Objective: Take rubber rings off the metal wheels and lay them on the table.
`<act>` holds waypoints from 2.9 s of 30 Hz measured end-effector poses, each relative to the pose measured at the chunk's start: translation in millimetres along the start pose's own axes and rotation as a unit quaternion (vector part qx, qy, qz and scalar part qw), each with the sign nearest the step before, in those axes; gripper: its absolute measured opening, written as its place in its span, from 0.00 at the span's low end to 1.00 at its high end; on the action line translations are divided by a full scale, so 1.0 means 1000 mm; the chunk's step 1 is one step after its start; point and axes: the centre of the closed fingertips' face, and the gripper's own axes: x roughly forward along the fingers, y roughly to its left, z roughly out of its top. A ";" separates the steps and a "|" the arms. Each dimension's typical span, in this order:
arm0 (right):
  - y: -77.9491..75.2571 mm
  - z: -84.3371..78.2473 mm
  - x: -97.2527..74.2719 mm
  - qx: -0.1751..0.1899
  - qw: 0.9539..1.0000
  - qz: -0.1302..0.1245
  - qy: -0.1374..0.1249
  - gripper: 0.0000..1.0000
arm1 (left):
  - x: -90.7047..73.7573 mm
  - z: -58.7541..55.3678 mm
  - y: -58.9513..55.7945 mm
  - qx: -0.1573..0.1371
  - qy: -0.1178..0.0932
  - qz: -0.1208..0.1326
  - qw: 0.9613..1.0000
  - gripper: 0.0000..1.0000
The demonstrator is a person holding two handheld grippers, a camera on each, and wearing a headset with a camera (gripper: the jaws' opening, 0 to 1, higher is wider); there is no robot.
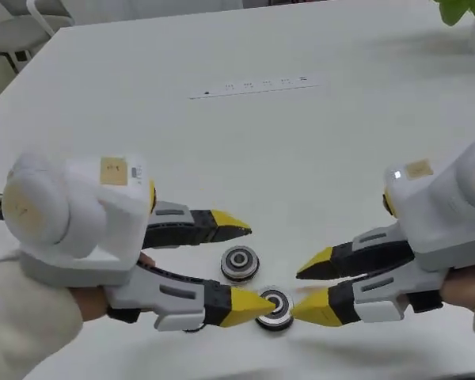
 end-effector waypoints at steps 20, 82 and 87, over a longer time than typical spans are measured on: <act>0.001 -0.011 0.009 -0.012 1.000 0.005 0.016 0.23 | 0.021 -0.021 -0.007 -0.006 0.023 -0.021 0.999 0.31; -0.014 -0.008 0.000 0.089 0.996 -0.010 -0.021 0.00 | 0.030 -0.034 -0.004 0.026 0.026 -0.008 0.999 0.14; -0.013 -0.006 0.000 0.112 0.993 -0.006 -0.030 0.00 | 0.029 -0.034 -0.004 0.026 0.025 -0.009 0.999 0.14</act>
